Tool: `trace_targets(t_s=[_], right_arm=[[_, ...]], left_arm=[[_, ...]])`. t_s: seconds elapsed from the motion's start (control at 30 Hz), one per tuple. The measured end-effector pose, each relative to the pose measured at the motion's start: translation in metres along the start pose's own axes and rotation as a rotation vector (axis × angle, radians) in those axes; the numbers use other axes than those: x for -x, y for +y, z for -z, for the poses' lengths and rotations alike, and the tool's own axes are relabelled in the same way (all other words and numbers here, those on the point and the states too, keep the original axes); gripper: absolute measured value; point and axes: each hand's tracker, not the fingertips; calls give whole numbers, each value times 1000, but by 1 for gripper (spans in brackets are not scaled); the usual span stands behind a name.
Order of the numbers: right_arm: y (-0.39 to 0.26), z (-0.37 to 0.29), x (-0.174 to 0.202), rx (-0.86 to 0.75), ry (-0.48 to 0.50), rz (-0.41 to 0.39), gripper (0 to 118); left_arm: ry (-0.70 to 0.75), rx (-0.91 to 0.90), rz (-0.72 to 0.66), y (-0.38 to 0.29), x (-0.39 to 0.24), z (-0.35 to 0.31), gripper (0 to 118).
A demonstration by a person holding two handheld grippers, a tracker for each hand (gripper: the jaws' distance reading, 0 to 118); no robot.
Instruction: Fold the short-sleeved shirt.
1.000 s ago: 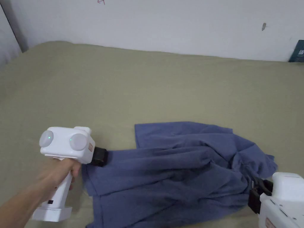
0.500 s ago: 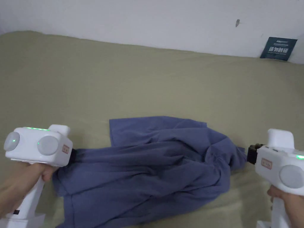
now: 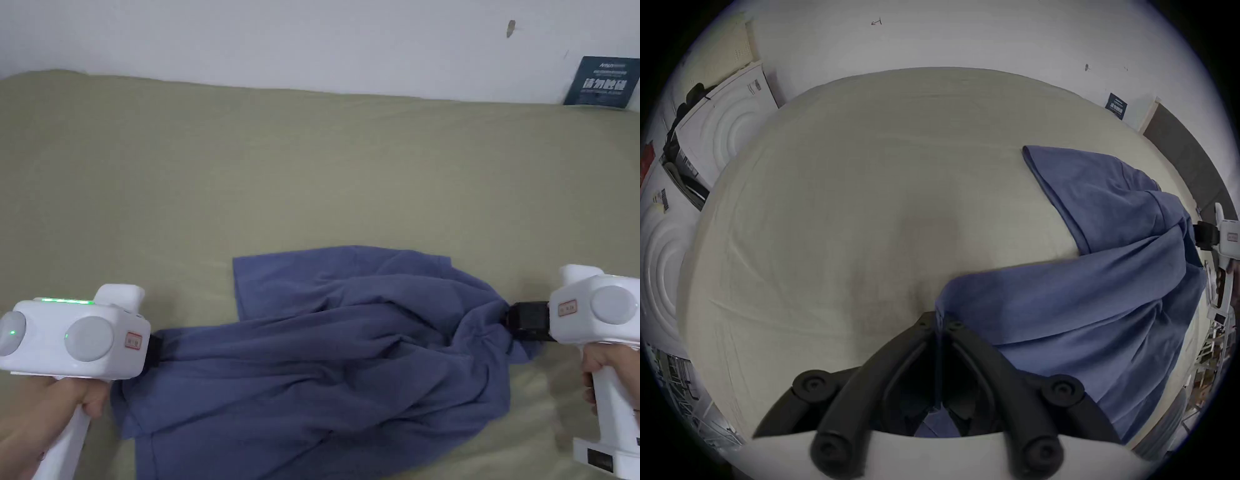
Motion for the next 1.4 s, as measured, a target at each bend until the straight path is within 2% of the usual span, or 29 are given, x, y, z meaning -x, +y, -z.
trace_targets(t_s=[0.07,0.1,0.13,0.17,0.2,0.23,0.27,0.37,0.47,0.7,0.83,0.97,1.1,1.4], right_arm=[[-4,-2,8,-34,-38,-46,99],[-6,-5,10,-39,-39,-41,94],[-6,-7,11,-40,-33,-43,87],[-6,-14,10,-44,-20,-56,73],[-6,-22,11,-56,-11,-65,29],[-4,-33,10,-86,34,-75,3],[-1,-46,9,-123,-13,-71,3],[6,-86,-3,-151,33,-76,3],[-1,-124,0,-245,20,-105,3],[3,-217,-17,-405,28,-98,3],[10,-264,-30,-478,58,-61,3],[24,-302,-32,-547,42,-71,3],[51,-330,-33,-605,11,-70,3],[143,-364,-44,-714,-44,-20,3]], left_arm=[[4,-1,-3,0,0,1,2],[8,-2,1,0,-1,1,2],[12,-4,3,-1,-2,0,2],[16,-6,4,-1,-3,0,2],[19,-8,6,0,0,3,2],[19,-10,3,1,1,1,2],[16,-10,-8,4,4,-4,2],[1,-31,-77,6,16,-25,2],[-29,-108,-110,9,29,-70,2],[70,-320,-99,28,46,-181,2],[109,-424,-101,34,42,-245,2],[128,-521,-77,49,25,-294,2],[146,-573,-75,80,11,-323,2],[186,-662,-78,182,-16,-336,2]])
